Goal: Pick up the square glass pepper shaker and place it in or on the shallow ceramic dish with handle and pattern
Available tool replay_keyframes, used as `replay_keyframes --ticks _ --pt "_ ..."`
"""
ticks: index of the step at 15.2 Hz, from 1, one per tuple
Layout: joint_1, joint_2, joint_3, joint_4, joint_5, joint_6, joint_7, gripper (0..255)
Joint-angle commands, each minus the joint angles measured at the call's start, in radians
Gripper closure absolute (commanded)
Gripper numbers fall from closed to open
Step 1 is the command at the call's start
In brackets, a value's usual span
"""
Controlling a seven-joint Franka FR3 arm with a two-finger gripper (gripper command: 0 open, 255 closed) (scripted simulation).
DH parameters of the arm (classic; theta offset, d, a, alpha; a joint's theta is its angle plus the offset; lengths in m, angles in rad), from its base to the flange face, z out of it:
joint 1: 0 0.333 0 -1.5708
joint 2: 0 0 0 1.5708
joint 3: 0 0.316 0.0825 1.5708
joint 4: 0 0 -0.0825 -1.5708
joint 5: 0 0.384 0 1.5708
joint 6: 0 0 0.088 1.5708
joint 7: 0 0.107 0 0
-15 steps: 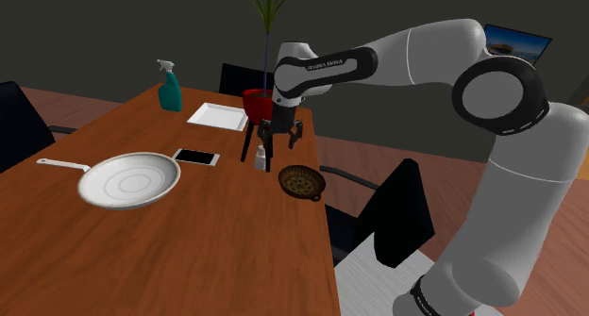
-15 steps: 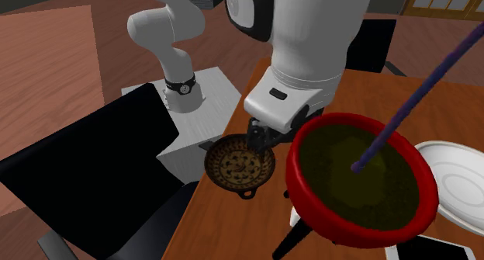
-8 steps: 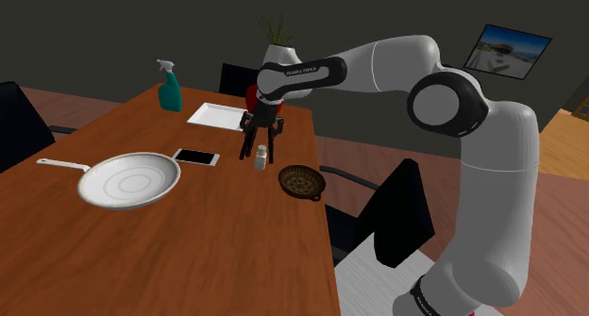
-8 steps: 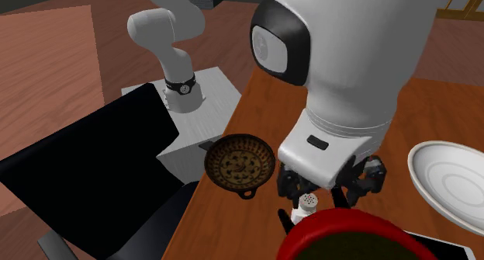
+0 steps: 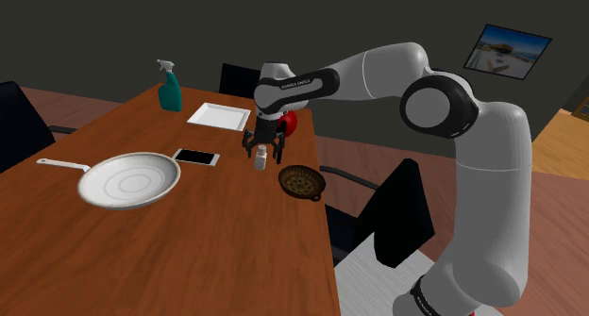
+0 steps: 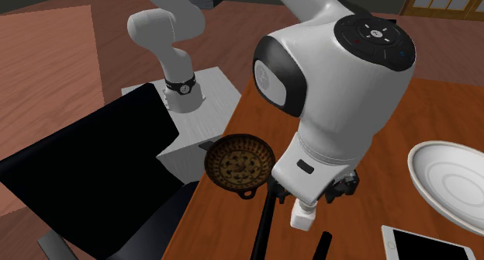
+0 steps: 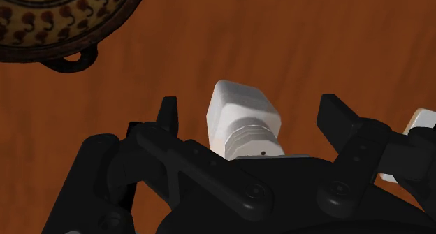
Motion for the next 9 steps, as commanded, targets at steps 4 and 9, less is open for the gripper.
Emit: replay_keyframes --ticks 4,9 --pt "0.0 0.0 0.0 -0.002 0.0 0.002 0.0 0" --pt "0.0 0.0 0.0 -0.002 0.0 0.002 0.0 255"
